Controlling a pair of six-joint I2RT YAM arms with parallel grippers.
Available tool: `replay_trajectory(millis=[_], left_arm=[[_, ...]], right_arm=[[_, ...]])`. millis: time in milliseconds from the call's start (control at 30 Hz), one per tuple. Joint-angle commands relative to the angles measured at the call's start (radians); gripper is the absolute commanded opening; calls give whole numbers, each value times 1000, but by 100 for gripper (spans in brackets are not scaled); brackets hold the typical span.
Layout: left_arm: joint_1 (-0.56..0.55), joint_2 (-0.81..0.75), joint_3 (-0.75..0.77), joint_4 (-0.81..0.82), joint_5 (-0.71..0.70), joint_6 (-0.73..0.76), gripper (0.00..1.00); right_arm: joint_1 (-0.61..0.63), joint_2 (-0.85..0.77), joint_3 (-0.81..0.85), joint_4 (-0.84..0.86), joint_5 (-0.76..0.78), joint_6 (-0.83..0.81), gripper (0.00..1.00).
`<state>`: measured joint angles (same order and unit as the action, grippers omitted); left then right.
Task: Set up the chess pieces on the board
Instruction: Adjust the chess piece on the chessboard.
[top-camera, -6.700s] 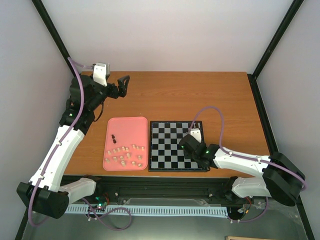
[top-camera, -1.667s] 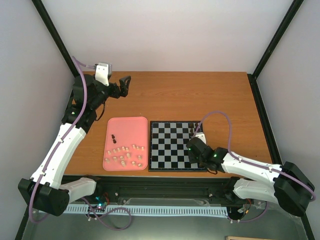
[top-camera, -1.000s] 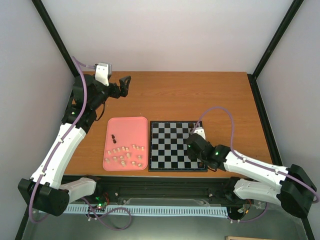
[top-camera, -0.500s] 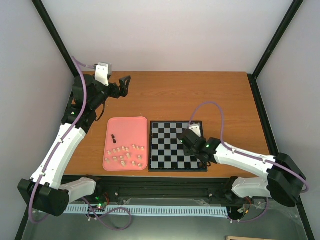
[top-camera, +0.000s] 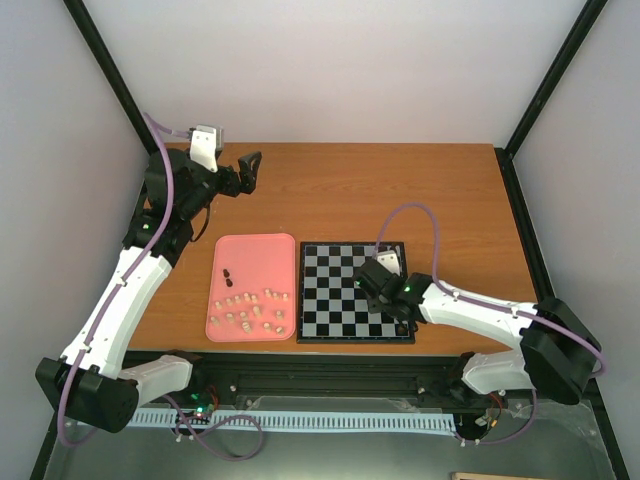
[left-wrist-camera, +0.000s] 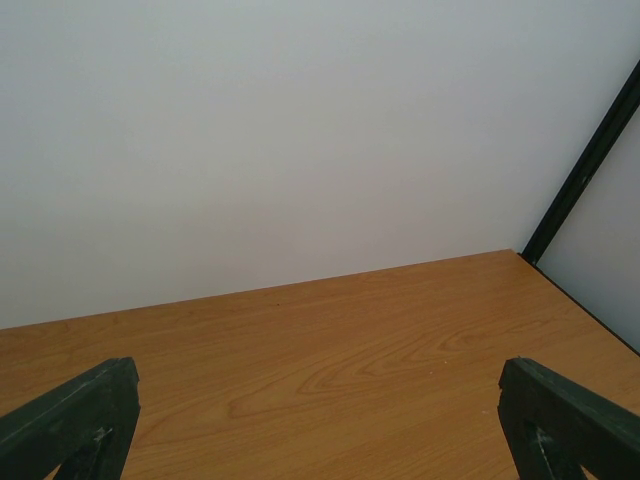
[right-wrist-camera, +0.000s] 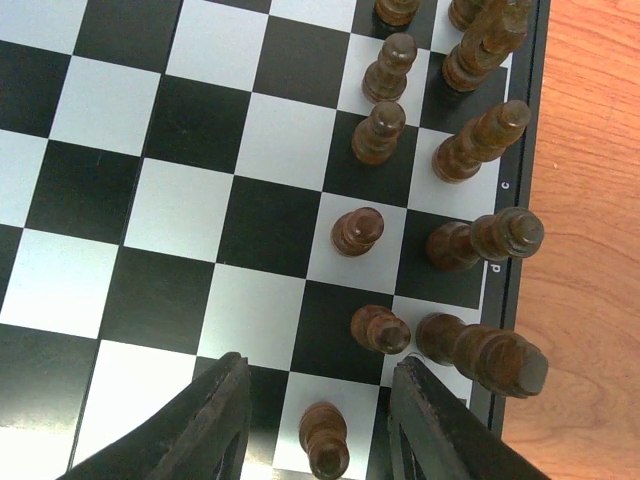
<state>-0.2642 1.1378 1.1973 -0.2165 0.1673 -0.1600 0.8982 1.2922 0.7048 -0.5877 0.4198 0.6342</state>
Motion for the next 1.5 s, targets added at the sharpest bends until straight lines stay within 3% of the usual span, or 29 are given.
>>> replay_trajectory(millis=[0,1467], left_arm=[[-4,-1,24,24,-1,14,100],[-4,2,25,23,-14,22,100]], right_arm=[[2,21,19,-7,36,22,40],[-22,84,45,17,89,-10,41]])
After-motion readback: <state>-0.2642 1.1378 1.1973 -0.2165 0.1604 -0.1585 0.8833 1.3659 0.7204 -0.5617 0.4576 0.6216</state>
